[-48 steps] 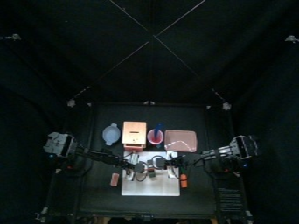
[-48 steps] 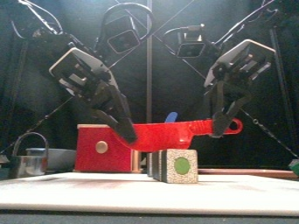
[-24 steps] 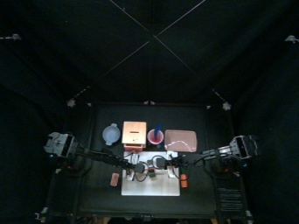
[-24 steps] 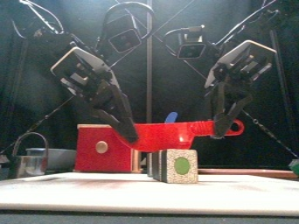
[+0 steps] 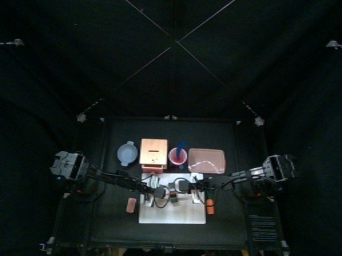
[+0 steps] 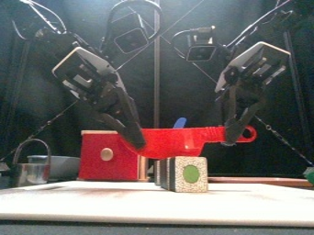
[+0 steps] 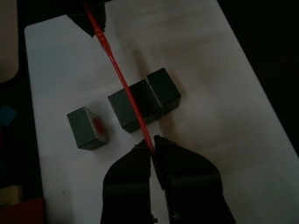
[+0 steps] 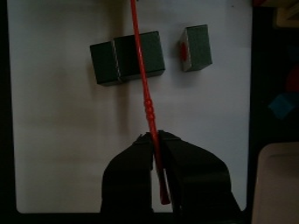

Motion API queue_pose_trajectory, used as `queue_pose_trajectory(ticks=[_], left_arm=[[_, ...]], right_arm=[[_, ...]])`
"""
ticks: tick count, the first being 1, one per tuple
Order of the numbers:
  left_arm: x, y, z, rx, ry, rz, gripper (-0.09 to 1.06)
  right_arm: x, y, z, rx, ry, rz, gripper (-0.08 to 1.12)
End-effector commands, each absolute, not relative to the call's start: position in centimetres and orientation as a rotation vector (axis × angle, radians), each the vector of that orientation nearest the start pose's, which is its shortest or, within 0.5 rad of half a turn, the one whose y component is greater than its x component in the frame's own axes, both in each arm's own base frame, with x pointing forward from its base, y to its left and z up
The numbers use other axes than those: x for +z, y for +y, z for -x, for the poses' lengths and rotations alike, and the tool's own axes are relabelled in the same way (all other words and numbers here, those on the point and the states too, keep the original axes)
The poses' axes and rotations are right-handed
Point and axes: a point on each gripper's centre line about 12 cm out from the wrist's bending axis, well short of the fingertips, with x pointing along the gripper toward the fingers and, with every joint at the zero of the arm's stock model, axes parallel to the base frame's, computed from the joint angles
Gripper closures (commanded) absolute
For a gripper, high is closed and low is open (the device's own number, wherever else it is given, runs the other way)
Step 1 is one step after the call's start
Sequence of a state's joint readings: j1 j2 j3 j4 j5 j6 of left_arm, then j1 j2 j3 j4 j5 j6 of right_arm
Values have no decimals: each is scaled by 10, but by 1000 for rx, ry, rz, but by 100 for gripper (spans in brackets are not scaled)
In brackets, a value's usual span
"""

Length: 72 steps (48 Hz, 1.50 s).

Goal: Place sushi on board then cut the sushi with the knife then place the pieces on the plate
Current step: Cut the sushi into 4 pieces

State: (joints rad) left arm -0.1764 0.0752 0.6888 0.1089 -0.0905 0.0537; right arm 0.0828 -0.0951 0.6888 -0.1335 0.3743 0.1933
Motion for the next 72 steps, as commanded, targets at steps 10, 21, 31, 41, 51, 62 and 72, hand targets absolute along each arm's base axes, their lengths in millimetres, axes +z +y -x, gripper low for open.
queue_pose_trajectory(ticks=[10,21,31,41,51,62,72], left_arm=[[160,-84,-406,-256,571,-219,63],[148,-84,-407,-255,601,-216,63],[125,-81,-405,-251,665,-214,63],[127,-82,-407,-252,657,-217,63],[148,-81,-406,-250,608,-215,63],[170,-88,-402,-264,551,-217,63],[187,-93,-399,-274,510,-216,63]], right_arm=[[183,13,-358,-18,830,-31,63],[169,14,-360,-14,849,-33,63],[142,16,-365,-13,854,-71,63],[138,15,-369,-12,850,-69,63],[165,16,-365,-7,796,-67,63],[195,21,-356,9,740,-55,63],[212,27,-352,27,711,-42,63]])
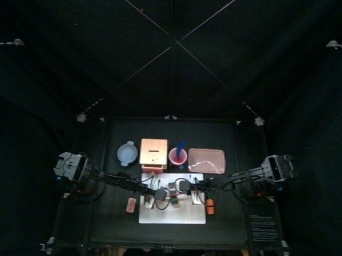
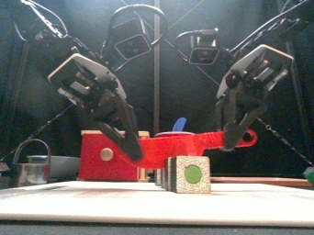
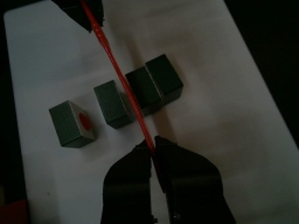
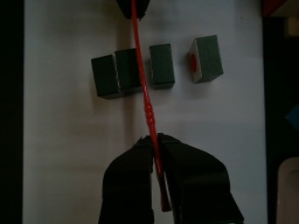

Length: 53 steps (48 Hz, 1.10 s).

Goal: Place sushi on board then cut the sushi with the knife then place the pieces on the plate
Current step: Cut the sushi into 4 pieces

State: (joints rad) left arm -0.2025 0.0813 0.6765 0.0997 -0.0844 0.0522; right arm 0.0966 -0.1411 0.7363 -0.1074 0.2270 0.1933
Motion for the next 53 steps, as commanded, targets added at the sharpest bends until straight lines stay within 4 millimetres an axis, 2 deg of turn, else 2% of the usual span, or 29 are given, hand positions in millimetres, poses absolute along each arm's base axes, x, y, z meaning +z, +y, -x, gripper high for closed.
queue_pose_trajectory(ticks=[1,11,19,35,53], left_arm=[[189,-94,-399,-275,502,-215,63],[196,-96,-396,-282,486,-214,63],[188,-108,-397,-310,498,-221,63],[174,-108,-398,-309,530,-223,63],[169,-106,-400,-305,542,-225,63]], right_arm=[[213,28,-351,31,710,-39,63],[209,42,-349,70,723,-22,63],[196,52,-349,90,760,-21,63],[182,49,-349,81,801,-15,63],[179,43,-349,72,807,0,63]])
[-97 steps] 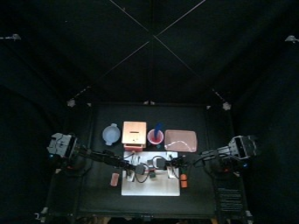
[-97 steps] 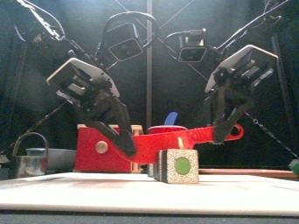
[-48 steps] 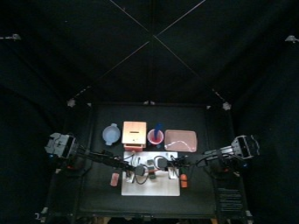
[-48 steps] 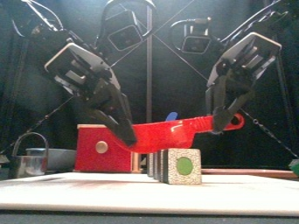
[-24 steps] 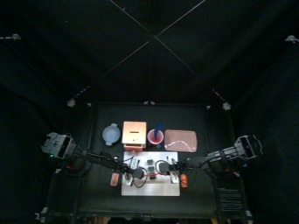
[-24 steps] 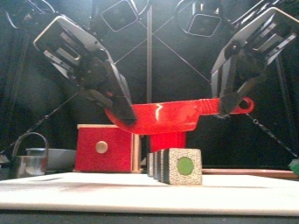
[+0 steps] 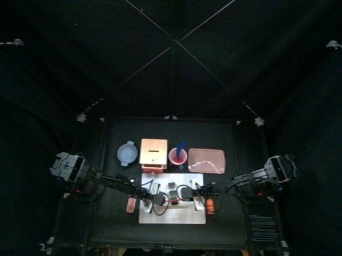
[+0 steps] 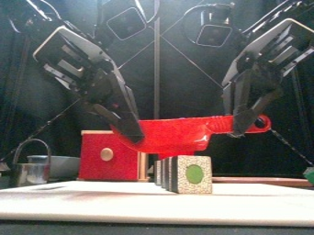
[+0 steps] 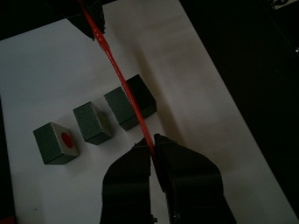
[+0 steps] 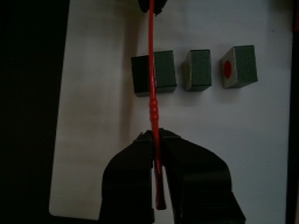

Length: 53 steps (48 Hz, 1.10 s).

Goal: Place sushi on board then cut the sushi with the knife then place the pieces on the plate
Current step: Cut the sushi into 4 pieces

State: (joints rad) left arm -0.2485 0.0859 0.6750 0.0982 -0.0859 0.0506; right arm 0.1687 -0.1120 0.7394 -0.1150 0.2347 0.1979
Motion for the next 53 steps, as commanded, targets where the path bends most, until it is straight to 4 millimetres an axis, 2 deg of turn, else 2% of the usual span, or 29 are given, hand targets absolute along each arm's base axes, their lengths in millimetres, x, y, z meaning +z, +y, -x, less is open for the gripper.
queue_pose_trajectory(ticks=[1,21,41,53], left_arm=[[169,-106,-400,-306,542,-227,63],[169,-107,-404,-304,541,-222,63],[153,-107,-409,-303,580,-223,63],[136,-112,-410,-301,620,-199,63]], right_arm=[[179,43,-349,71,807,2,63],[171,40,-347,66,829,14,63],[155,42,-350,66,863,8,63],[134,45,-355,60,893,-35,63]])
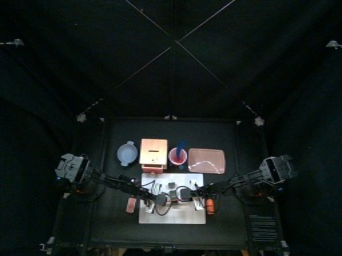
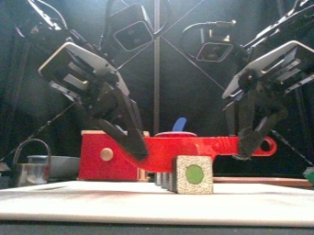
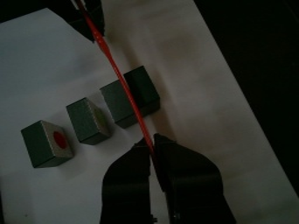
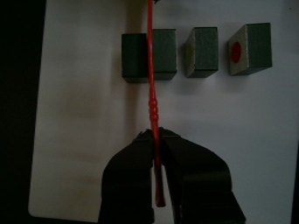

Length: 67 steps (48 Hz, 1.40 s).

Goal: Place sushi on board then cut the sushi with the knife then place the pieces on the plate
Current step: Cut the sushi into 4 pieces

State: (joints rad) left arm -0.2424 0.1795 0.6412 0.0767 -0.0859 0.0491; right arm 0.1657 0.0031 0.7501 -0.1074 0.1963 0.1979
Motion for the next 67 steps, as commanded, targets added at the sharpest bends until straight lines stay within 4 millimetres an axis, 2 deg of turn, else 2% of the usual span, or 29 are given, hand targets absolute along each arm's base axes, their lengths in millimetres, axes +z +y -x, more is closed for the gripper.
queue_pose_trajectory(ticks=[1,8,23,34,38,42,46,52,62,67], left_arm=[[135,-112,-410,-300,622,-196,63],[136,-115,-412,-304,622,-194,63],[171,-114,-405,-305,559,-193,63],[190,-109,-399,-310,510,-229,63],[198,-103,-397,-307,489,-251,63],[212,-87,-398,-269,446,-240,61],[223,-79,-397,-243,383,-207,58],[228,-74,-393,-231,292,-184,48],[228,-72,-382,-229,178,-159,20],[228,-70,-378,-220,153,-139,11]], right_arm=[[132,45,-355,59,898,-38,63],[134,46,-356,58,894,-45,63],[177,52,-351,77,822,-44,63],[195,49,-348,77,784,-32,63],[205,47,-348,77,760,-20,63],[212,47,-347,80,740,-8,63],[216,45,-345,77,730,-3,63],[219,44,-343,74,725,-5,63],[222,34,-339,49,728,-6,63],[226,27,-336,29,728,-5,63]])
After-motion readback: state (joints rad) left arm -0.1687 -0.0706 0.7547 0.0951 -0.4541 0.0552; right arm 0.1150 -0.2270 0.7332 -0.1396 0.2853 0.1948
